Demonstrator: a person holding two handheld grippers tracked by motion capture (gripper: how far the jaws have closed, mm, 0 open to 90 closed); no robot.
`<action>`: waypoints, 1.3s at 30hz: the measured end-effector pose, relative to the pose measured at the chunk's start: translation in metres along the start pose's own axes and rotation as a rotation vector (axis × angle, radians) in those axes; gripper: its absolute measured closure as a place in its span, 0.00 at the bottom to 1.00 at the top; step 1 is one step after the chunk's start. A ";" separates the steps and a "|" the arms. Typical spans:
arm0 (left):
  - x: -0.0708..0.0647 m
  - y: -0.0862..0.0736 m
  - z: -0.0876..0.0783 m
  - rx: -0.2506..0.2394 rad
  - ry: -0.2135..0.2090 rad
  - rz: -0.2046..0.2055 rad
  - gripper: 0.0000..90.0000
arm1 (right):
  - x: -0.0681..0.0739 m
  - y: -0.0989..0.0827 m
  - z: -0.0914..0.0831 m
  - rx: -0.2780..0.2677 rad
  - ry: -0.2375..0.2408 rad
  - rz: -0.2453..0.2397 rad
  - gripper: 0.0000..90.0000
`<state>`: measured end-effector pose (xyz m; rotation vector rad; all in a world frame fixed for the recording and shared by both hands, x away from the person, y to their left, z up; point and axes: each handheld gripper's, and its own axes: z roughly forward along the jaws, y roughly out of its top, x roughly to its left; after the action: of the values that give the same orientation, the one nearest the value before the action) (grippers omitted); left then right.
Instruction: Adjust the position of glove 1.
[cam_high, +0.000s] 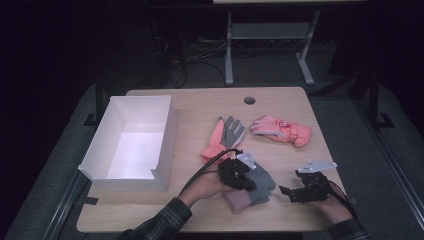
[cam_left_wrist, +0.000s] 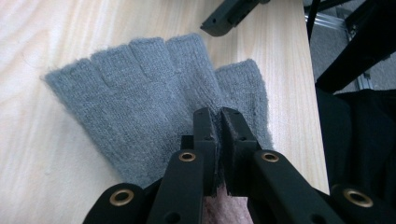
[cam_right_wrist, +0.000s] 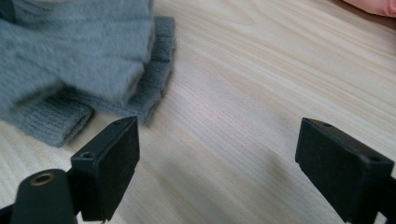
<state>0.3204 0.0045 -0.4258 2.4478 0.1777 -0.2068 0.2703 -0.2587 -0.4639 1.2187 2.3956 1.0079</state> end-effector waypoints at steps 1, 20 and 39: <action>0.000 0.000 0.000 0.000 0.000 0.000 0.95 | 0.000 0.000 0.000 0.000 0.000 0.000 0.15; -0.008 -0.014 -0.003 -0.041 0.156 -0.155 0.19 | -0.001 0.002 -0.001 -0.008 -0.002 0.007 0.15; -0.004 -0.025 0.023 0.022 0.172 -0.200 0.15 | 0.000 0.001 0.000 -0.006 -0.005 0.006 0.15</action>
<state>0.3096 0.0087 -0.4578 2.4688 0.4986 -0.0851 0.2712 -0.2584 -0.4632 1.2252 2.3845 1.0114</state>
